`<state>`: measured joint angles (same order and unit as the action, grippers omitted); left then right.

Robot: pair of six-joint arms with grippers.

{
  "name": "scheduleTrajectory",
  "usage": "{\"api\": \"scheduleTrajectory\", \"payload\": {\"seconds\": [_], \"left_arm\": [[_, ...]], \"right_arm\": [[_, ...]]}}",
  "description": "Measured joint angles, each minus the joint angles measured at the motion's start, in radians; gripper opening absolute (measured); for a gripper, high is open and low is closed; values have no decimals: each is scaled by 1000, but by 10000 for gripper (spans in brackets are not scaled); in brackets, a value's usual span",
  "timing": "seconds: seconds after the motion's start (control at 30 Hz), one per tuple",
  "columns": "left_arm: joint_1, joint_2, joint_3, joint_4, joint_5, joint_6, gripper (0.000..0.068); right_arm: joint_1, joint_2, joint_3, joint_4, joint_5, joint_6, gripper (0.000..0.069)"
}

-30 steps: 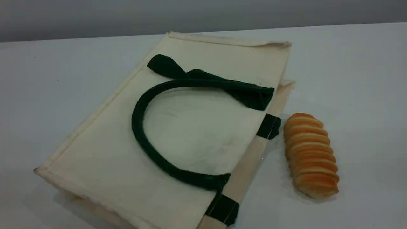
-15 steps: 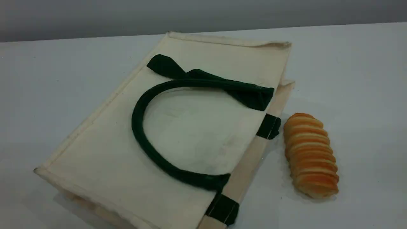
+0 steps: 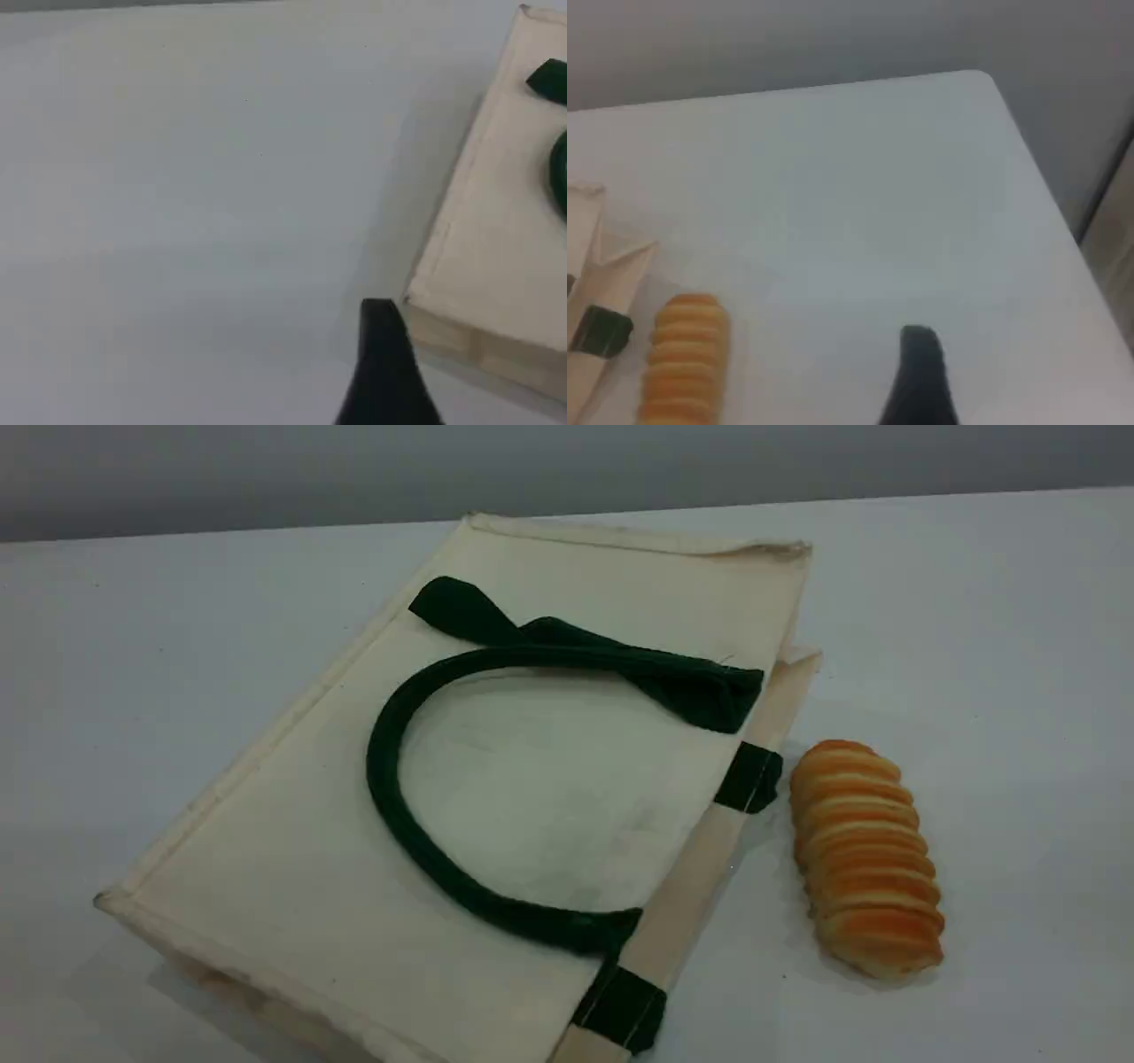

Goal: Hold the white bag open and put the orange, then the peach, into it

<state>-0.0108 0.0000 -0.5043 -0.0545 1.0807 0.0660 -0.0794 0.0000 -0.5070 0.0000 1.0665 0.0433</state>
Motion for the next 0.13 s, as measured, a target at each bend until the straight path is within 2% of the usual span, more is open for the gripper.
{"api": "scheduleTrajectory", "payload": {"seconds": [0.13], "left_arm": [[0,0,0,0,0,0,433]], "right_arm": [[0,0,0,0,0,0,500]]}}
